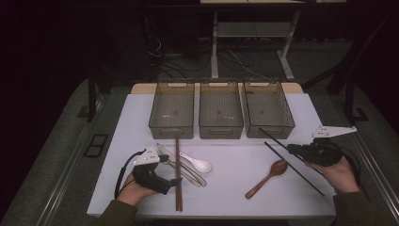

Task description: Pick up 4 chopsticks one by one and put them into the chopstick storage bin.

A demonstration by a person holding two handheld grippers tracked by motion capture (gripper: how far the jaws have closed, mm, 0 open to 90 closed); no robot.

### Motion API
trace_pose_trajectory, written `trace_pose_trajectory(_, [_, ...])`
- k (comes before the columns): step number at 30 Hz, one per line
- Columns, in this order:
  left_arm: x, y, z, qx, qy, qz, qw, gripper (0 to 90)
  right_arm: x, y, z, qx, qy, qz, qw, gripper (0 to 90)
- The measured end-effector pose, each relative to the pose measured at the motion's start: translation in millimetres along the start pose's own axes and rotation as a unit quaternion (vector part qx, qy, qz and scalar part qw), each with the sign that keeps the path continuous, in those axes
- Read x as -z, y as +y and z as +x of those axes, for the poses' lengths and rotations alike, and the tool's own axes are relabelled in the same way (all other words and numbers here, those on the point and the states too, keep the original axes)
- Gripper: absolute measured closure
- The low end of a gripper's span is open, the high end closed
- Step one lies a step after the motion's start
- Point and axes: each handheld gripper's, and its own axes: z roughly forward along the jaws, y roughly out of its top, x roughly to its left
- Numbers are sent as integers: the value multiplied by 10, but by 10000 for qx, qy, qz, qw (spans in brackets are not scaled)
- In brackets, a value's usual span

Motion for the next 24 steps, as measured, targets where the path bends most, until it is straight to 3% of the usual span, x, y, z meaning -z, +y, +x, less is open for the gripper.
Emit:
trace_pose_trajectory(5, [-14,-16,-28,-174,75,58,9998,0,-97,103,55,0,24,49,10000,857])
trace_pose_trajectory(24, [-32,-26,-43,-220,36,180,9996,0,-443,468,269,223,276,-2,9994,857])
